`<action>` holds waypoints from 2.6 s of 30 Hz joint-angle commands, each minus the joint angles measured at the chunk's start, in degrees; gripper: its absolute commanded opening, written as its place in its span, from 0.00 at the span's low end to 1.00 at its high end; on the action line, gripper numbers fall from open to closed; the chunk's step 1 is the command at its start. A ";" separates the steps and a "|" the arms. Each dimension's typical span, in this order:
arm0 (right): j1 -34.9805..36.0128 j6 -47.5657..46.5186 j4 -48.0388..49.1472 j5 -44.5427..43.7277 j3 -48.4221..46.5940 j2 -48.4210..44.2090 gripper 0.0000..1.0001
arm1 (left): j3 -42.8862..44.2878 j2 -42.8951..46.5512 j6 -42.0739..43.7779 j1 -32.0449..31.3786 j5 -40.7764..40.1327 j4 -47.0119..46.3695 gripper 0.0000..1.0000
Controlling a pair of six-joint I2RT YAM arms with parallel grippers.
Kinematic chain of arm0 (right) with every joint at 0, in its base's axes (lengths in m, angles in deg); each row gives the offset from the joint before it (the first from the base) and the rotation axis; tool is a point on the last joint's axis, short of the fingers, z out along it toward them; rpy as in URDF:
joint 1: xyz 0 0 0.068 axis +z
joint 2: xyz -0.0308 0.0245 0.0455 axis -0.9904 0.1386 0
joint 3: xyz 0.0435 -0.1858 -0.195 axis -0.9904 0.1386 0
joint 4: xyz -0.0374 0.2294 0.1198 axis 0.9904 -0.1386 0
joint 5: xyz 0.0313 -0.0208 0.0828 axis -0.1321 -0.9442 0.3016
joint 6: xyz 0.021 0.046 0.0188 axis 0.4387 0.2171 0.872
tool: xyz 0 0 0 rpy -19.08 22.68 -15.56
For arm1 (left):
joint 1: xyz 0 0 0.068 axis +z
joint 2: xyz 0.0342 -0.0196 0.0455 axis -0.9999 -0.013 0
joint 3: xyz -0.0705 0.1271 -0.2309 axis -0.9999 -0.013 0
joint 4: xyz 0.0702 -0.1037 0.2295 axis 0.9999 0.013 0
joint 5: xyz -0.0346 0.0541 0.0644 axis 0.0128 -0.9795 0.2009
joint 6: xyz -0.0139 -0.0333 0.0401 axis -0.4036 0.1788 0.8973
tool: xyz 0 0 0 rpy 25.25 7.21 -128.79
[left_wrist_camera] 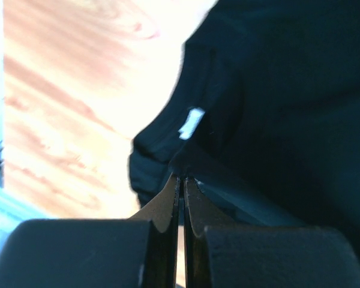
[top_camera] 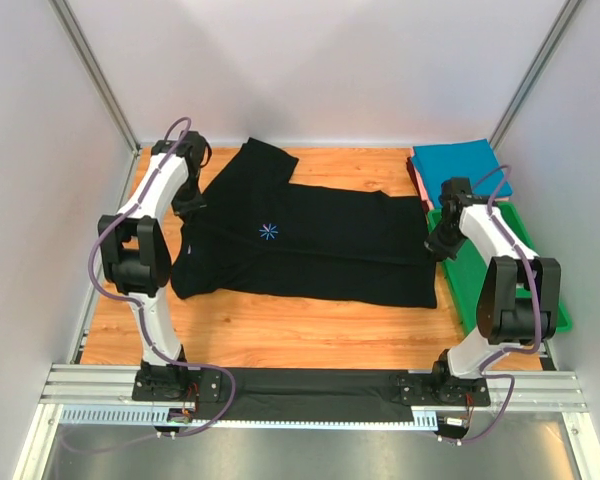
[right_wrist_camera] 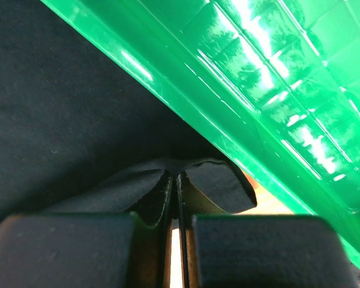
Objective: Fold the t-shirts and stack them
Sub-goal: Fold the tshirt
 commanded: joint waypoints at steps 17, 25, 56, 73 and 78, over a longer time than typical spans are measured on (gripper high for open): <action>-0.46 -0.71 -18.12 -7.36 6.45 -20.89 0.00 | -20.40 30.98 -9.92 -3.86 -11.34 15.65 0.00; -0.29 0.25 -20.76 -4.37 12.07 -33.53 0.00 | -27.95 41.81 -15.81 -7.91 -14.86 22.43 0.00; -0.29 1.14 -1.00 2.31 1.80 -6.24 0.00 | -10.32 10.98 -2.64 -7.29 -16.27 9.25 0.00; -0.02 3.60 -1.95 0.64 -6.73 5.29 0.12 | 9.09 -6.60 0.71 -5.36 -10.29 15.57 0.26; 1.29 2.02 -10.02 -2.08 -10.69 3.54 0.20 | 17.38 -6.71 1.23 -4.83 -4.68 19.80 0.49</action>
